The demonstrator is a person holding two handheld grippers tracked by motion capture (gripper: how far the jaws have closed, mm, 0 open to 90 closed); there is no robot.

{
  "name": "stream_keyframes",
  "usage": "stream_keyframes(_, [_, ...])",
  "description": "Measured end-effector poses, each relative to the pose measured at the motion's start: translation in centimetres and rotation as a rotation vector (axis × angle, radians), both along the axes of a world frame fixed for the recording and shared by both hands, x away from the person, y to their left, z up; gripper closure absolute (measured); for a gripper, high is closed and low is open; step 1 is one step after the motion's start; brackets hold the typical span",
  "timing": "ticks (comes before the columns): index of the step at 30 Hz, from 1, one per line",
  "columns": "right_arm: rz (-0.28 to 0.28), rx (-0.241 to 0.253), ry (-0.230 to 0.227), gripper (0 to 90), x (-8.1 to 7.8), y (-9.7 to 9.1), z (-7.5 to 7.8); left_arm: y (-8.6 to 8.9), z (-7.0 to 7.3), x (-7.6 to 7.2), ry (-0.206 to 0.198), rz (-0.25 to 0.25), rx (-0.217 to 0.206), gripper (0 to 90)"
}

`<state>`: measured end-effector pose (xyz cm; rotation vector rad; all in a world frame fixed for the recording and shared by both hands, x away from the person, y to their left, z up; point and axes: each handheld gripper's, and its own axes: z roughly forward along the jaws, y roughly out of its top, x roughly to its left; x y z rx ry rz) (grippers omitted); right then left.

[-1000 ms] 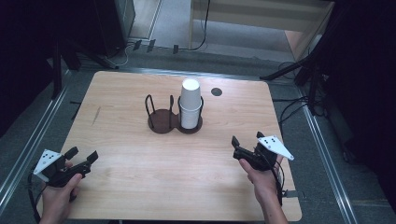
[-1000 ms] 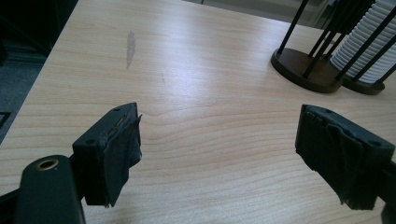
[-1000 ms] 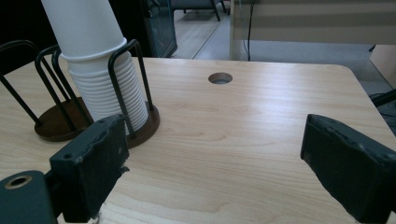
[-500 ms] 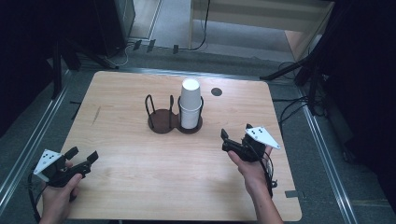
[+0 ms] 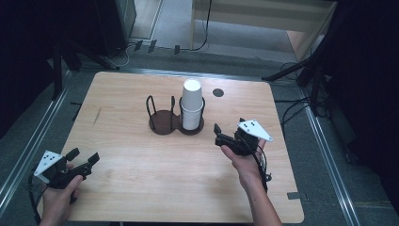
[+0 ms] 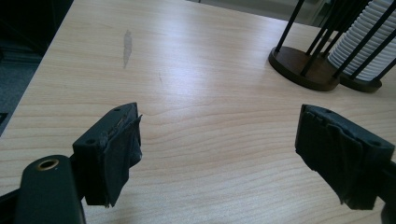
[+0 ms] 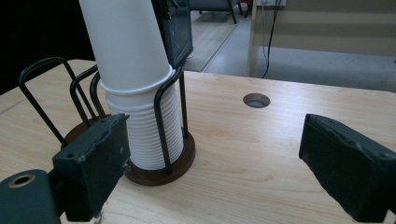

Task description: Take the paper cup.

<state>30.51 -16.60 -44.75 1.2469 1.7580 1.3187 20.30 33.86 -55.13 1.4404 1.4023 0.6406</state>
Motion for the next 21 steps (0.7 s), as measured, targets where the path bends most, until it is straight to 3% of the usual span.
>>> stream_keyframes(21, [0.030,-0.002,0.002,8.3,2.0,3.2,0.5,-0.1,0.0,0.0,0.000,0.003,0.010,15.0])
